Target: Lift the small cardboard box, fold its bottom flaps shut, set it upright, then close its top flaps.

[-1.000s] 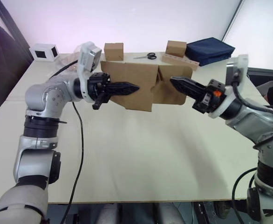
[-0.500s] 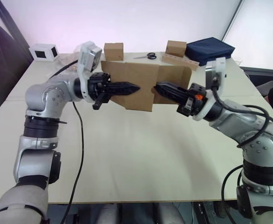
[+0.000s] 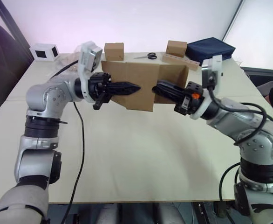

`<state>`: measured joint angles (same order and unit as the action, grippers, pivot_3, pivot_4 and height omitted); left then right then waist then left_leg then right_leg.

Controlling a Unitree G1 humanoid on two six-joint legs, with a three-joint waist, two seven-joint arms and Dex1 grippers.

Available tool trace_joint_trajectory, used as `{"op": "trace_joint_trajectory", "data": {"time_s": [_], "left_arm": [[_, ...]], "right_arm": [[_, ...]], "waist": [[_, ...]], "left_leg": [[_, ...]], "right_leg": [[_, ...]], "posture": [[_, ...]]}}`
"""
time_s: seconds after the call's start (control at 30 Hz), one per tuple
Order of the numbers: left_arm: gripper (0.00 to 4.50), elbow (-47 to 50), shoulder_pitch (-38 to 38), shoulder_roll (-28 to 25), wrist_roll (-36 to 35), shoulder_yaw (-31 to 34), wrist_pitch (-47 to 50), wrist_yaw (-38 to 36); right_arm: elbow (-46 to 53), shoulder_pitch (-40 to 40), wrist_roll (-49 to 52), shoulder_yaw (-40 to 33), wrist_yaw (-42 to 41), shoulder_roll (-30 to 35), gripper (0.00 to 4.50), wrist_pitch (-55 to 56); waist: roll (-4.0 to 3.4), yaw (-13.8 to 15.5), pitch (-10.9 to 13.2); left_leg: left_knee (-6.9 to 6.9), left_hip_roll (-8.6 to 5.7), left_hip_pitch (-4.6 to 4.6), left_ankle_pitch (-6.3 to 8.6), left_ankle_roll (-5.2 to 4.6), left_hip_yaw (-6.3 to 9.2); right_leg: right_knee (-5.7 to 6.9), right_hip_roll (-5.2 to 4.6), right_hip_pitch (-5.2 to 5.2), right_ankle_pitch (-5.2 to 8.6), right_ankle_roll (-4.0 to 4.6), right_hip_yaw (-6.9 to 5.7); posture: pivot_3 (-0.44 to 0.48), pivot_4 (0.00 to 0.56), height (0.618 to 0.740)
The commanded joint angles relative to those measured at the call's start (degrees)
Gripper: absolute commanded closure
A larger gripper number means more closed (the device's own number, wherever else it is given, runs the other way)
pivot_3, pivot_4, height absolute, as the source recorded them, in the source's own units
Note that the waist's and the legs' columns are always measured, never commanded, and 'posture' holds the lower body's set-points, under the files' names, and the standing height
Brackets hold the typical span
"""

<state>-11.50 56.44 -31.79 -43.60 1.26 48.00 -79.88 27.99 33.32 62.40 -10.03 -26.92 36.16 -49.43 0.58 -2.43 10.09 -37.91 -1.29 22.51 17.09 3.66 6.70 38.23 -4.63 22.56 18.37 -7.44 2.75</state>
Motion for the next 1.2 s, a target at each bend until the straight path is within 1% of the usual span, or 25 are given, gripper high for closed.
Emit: {"op": "trace_joint_trajectory", "data": {"time_s": [0.03, 0.1, 0.17, 0.23, 0.33, 0.47, 0.53, 0.57, 0.73, 0.83, 0.97, 1.07, 1.2], "left_arm": [[4.50, 0.0, 1.6, -1.1, -0.1, 1.4, -1.1, -0.8], [4.50, -0.1, 1.9, -1.3, -0.3, 1.6, -1.0, -1.0], [4.50, 0.0, 2.4, -1.5, -1.1, 2.0, -0.5, -1.2], [4.50, 0.3, 2.7, -1.4, -1.9, 2.4, 0.0, -1.4], [4.50, 0.6, 2.7, -1.4, -2.4, 2.4, 0.3, -1.4], [4.50, 1.2, 2.8, -1.2, -3.2, 2.6, 0.9, -1.3], [4.50, 1.4, 2.9, -1.2, -3.6, 2.6, 1.1, -1.1], [4.50, 1.4, 3.0, -1.3, -3.7, 2.6, 1.1, -1.1], [4.50, 1.6, 3.3, -1.2, -4.4, 3.0, 1.5, -0.8], [4.50, 1.7, 3.3, -1.3, -4.6, 3.0, 1.6, -0.7], [4.50, 1.5, 3.5, -1.2, -4.6, 3.4, 1.9, -0.8], [4.50, 1.2, 3.6, -1.2, -4.6, 3.4, 2.0, -0.9], [4.50, 0.8, 3.9, -1.2, -4.4, 3.3, 2.0, -1.2]], "right_arm": [[2.3, -1.5, 7.9, -7.6, -2.0, 6.1, 4.40, -2.8], [0.4, -2.2, 13.7, -12.0, -2.0, 9.5, 4.40, -4.5], [-4.3, -2.5, 16.3, -17.1, -1.7, 12.2, 4.40, -4.8], [-10.0, -3.7, 14.1, -19.7, -3.4, 13.6, 4.40, -3.7], [-15.5, -6.1, 8.2, -19.0, -7.4, 14.4, 4.40, -1.2], [-21.1, -6.6, 3.4, -16.6, -11.6, 12.8, 4.40, 1.7], [-23.2, -5.7, 2.0, -15.4, -13.4, 11.5, 3.89, 2.6], [-23.9, -5.2, 2.1, -15.1, -14.1, 10.8, 3.71, 2.6], [-26.7, -2.5, 2.5, -13.8, -15.8, 7.7, 1.82, 1.6], [-26.5, -1.6, 4.5, -13.6, -16.3, 5.7, 1.82, -0.1], [-24.5, 0.3, 10.9, -13.8, -14.6, 1.2, 1.82, -3.4], [-23.1, 0.6, 12.5, -13.5, -13.1, -0.7, 1.82, -4.4], [-21.4, 0.8, 15.0, -13.0, -11.5, -2.7, 1.82, -5.5]], "waist": [[0.00, 0.0, 0.0], [0.00, 0.0, 0.0], [0.00, 0.0, 0.0], [0.00, 0.0, 0.0], [0.01, 0.0, 0.0], [-0.02, -0.3, 0.0], [-0.03, -0.3, 0.0], [-0.03, -0.3, 0.0], [-0.03, -0.2, 0.0], [-0.03, -0.1, 0.0], [-0.04, -0.1, 0.0], [-0.04, -0.1, 0.0], [-0.04, -0.1, 0.0]], "left_leg": [[0.00, 0.00, 0.00, 0.00, -0.01, 0.00], [0.00, 0.00, 0.00, 0.01, -0.01, 0.00], [0.00, 0.01, 0.00, 0.01, -0.02, 0.00], [-0.01, 0.01, 0.00, 0.01, -0.02, -0.01], [-0.01, 0.01, -0.02, 0.02, -0.04, -0.04], [0.00, 0.01, -0.02, 0.03, -0.05, -0.09], [0.00, 0.03, -0.02, 0.03, -0.05, -0.09], [0.00, 0.04, -0.02, 0.03, -0.05, -0.08], [-0.02, 0.03, -0.02, 0.00, 0.01, -0.07], [-0.02, 0.03, -0.01, -0.01, 0.02, -0.05], [-0.03, 0.03, -0.02, -0.04, 0.08, -0.05], [-0.01, 0.03, -0.01, -0.18, 0.32, -0.05], [-0.01, 0.02, -0.01, -0.18, 0.32, -0.05]], "right_leg": [[0.00, 0.00, 0.00, 0.00, 0.00, 0.00], [0.00, 0.00, -0.01, 0.00, 0.00, 0.00], [0.00, 0.01, -0.02, 0.00, 0.00, 0.00], [-0.01, 0.01, -0.04, 0.00, 0.00, 0.00], [-0.01, 0.01, -0.06, 0.00, 0.00, 0.00], [0.01, 0.03, 0.00, 0.00, 0.00, 0.04], [0.02, 0.05, 0.01, 0.00, 0.00, 0.04], [0.02, 0.06, 0.01, 0.00, 0.00, 0.04], [0.01, 0.04, 0.00, 0.00, 0.00, 0.03], [0.01, 0.03, -0.02, 0.00, 0.00, 0.03], [0.01, 0.03, -0.01, 0.00, 0.00, 0.03], [0.00, 0.03, 0.00, 0.00, 0.00, 0.03], [0.01, 0.01, -0.01, 0.00, 0.00, 0.03]], "posture": [[0.000, 0.150, 0.740], [0.000, 0.150, 0.740], [0.000, 0.150, 0.740], [0.000, 0.150, 0.740], [0.000, 0.150, 0.740], [0.000, 0.150, 0.740], [0.000, 0.150, 0.740], [0.000, 0.150, 0.740], [0.000, 0.150, 0.740], [0.000, 0.150, 0.740], [0.000, 0.150, 0.740], [0.000, 0.150, 0.740], [0.000, 0.150, 0.740]]}}
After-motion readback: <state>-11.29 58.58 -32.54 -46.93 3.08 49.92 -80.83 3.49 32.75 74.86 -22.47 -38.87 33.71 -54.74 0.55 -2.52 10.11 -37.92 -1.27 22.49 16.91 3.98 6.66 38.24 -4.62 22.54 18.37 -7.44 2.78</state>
